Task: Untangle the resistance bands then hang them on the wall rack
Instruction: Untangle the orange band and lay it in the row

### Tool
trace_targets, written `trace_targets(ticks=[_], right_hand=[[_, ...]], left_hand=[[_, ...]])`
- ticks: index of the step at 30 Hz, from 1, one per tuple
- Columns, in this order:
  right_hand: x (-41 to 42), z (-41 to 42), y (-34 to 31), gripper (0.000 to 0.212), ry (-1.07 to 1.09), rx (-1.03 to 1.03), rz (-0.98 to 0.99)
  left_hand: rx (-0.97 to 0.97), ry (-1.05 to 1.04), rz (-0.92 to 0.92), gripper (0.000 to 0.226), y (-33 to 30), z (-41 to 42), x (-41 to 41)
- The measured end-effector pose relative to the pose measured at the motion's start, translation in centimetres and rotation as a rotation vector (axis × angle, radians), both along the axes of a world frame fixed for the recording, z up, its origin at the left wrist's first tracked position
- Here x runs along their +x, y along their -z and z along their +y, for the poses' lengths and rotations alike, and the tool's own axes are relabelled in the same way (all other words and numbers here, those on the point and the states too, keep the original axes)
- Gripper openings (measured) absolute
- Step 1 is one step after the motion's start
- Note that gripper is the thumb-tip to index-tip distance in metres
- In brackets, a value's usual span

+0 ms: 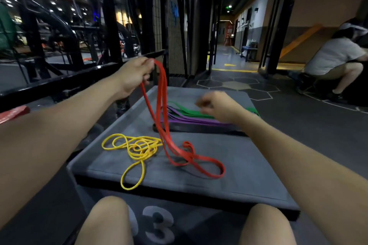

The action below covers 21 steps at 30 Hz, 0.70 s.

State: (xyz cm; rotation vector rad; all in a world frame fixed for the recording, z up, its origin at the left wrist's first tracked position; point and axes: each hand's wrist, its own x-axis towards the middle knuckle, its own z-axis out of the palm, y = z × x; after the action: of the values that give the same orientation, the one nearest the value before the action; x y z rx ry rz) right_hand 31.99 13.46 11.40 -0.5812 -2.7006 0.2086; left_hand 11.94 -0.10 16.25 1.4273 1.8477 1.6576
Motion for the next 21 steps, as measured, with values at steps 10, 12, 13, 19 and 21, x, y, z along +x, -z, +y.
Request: trace_targets(ticks=[10,12,13,19,21], right_hand=[[-3.6,-4.3,-13.0,0.023,-0.079,0.124,0.453],[-3.5,-4.2,-14.1,0.018,-0.067,0.185,0.473],[-3.4,-4.2,-14.6,0.017,-0.065,0.22,0.467],[-3.0,-4.3,-16.7,0.018,0.019,0.384,0.459],[-3.1,-4.2,-17.3,0.018,0.058,0.405,0.49]], left_hand=[[-0.117,0.181,0.155,0.029,-8.4,0.4,4.1],[-0.116,0.202,0.14,0.027,-9.4,0.3,4.2],[-0.115,0.208,0.128,0.026,-9.8,0.3,4.4],[-0.093,0.193,0.13,0.02,-11.4,0.4,5.5],[-0.059,0.159,0.137,0.016,-11.3,0.6,5.6]])
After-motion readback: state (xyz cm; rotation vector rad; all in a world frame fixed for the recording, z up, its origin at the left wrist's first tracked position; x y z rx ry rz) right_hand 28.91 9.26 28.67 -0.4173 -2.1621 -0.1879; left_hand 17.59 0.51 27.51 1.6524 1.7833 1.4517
